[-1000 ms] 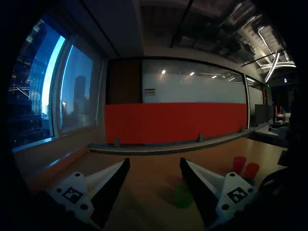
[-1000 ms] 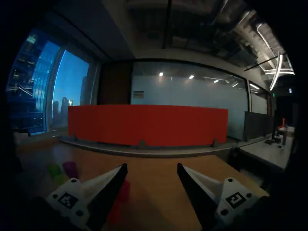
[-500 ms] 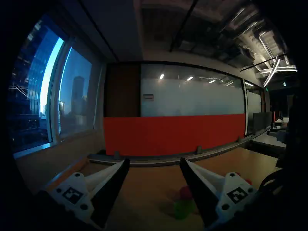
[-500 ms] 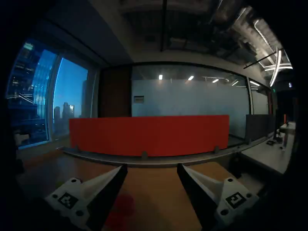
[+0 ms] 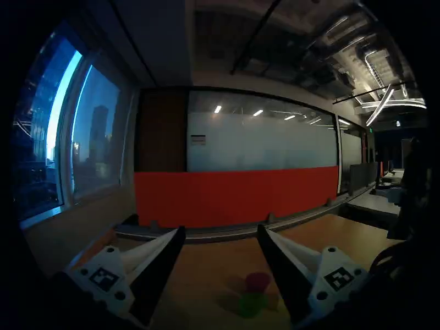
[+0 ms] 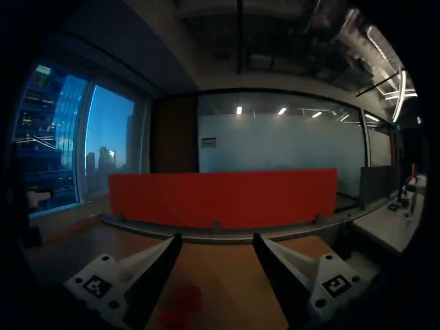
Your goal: Pour water
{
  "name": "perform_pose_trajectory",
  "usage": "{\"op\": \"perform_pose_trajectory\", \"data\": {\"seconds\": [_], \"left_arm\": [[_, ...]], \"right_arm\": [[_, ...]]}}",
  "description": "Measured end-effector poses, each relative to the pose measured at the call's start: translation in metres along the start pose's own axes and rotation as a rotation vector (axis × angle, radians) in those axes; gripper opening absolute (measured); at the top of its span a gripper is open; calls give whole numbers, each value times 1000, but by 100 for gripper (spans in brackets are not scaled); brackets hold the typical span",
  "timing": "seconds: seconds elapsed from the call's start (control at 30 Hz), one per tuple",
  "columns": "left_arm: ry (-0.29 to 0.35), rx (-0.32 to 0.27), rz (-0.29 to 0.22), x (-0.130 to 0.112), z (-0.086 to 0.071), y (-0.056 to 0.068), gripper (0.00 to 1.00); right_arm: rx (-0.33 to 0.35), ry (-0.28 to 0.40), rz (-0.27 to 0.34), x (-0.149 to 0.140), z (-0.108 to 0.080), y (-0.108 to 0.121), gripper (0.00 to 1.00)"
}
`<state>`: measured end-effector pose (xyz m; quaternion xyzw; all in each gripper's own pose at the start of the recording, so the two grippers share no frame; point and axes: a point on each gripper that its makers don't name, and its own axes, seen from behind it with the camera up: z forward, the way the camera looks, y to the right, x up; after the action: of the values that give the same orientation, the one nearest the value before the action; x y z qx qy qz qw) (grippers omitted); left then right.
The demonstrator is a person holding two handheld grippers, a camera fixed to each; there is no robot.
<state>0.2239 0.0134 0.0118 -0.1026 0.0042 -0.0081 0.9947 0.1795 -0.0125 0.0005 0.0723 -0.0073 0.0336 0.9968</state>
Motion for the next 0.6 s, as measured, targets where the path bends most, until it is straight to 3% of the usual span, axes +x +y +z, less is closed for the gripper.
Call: {"op": "perform_pose_trajectory", "data": {"seconds": [0.17,0.4,0.6], "left_arm": [[-5,-63,-24,-2,0,11,97],[-2,-147,-15,3,-3,26,97],[18,-214,-16,12,-8,38,97]], "right_arm": [[97,-3,-3,2,-3,-19,100],[267,10,-4,12,-15,-53,100],[367,34,3,23,-26,-75,100]]}}
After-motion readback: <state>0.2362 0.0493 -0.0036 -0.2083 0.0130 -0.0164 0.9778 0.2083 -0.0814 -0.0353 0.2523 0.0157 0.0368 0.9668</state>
